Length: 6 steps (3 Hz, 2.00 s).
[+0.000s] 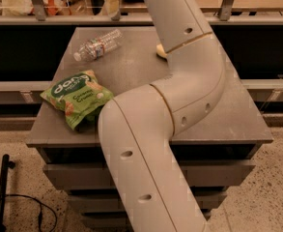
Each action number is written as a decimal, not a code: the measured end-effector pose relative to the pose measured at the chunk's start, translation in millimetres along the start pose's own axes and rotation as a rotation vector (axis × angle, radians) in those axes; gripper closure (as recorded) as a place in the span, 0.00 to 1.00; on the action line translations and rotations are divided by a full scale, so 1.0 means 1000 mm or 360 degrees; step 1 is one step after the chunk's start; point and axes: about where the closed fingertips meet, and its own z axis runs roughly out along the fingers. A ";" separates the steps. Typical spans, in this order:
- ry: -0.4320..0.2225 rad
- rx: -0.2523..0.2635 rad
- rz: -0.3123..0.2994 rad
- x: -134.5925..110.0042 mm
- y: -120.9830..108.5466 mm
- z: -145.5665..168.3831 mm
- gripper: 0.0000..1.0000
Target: Pick water bottle
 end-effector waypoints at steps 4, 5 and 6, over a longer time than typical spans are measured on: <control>-0.0436 -0.0328 0.0099 -0.061 0.073 0.061 0.00; -0.0552 -0.0355 0.0179 -0.079 0.075 0.058 0.00; -0.0649 -0.0371 0.0271 -0.100 0.072 0.052 0.00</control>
Offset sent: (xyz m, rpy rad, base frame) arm -0.0720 0.0186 -0.1086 0.0243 0.3596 0.2262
